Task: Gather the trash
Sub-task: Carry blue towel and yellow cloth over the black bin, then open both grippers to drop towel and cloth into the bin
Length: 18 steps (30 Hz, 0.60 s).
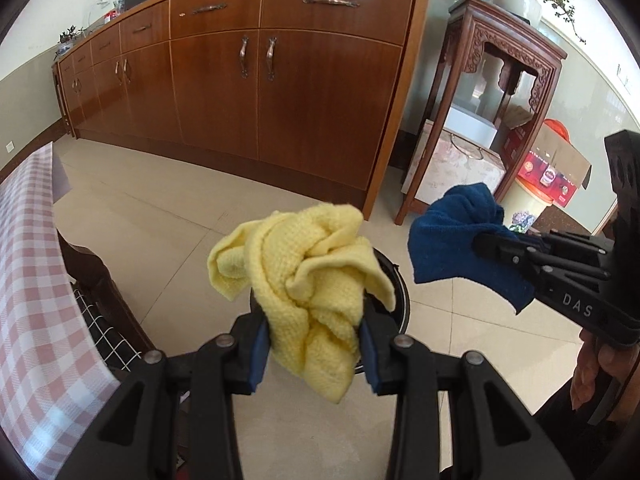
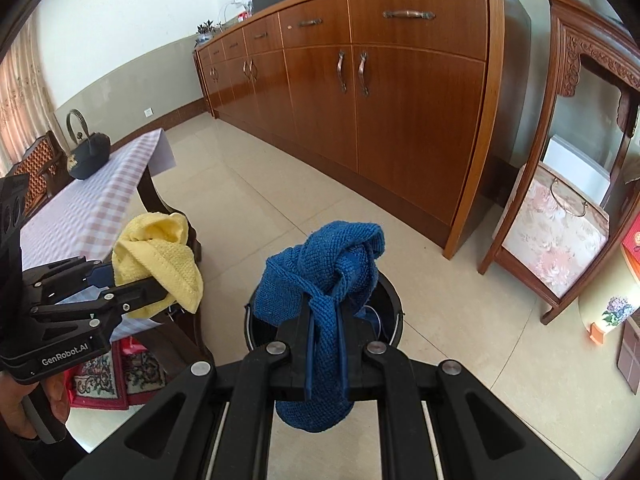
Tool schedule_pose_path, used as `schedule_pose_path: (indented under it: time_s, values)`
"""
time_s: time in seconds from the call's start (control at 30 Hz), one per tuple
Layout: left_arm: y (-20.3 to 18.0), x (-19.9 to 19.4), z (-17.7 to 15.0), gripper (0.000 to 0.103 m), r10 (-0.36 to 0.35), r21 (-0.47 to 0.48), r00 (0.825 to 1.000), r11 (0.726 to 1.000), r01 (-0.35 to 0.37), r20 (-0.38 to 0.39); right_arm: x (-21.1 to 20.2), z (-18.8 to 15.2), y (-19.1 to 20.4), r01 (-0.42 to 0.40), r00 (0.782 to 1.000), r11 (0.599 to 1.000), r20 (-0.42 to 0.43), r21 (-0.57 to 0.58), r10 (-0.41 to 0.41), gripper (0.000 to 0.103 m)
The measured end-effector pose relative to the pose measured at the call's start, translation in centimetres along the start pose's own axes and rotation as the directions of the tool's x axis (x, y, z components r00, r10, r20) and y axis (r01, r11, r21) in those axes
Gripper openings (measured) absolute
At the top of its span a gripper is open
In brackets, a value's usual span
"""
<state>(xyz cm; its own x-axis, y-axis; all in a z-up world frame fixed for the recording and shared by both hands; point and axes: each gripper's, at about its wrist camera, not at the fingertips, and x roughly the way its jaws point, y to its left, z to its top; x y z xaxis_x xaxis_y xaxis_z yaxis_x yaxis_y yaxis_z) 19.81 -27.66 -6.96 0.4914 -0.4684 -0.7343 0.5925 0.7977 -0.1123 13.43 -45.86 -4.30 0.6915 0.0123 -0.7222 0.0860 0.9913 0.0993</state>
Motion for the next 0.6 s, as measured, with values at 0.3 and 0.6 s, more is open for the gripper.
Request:
schedule_pose_path:
  time_s: [0.3,0.6]
  values:
    - [0.0,5.2,0.4,0.04,-0.011,-0.012,0.995,1.0,0.01,-0.096,5.8,-0.9,-1.8,-0.014,0.996,0.999,-0.094,-0.048,0.01,0.011]
    - [1.7,8.7,0.4,0.103,0.106,-0.057,0.991,0.992,-0.111,-0.087,13.6,-2.0,-3.1,0.008,0.98,0.996,-0.196,-0.093,-0.026,0.066]
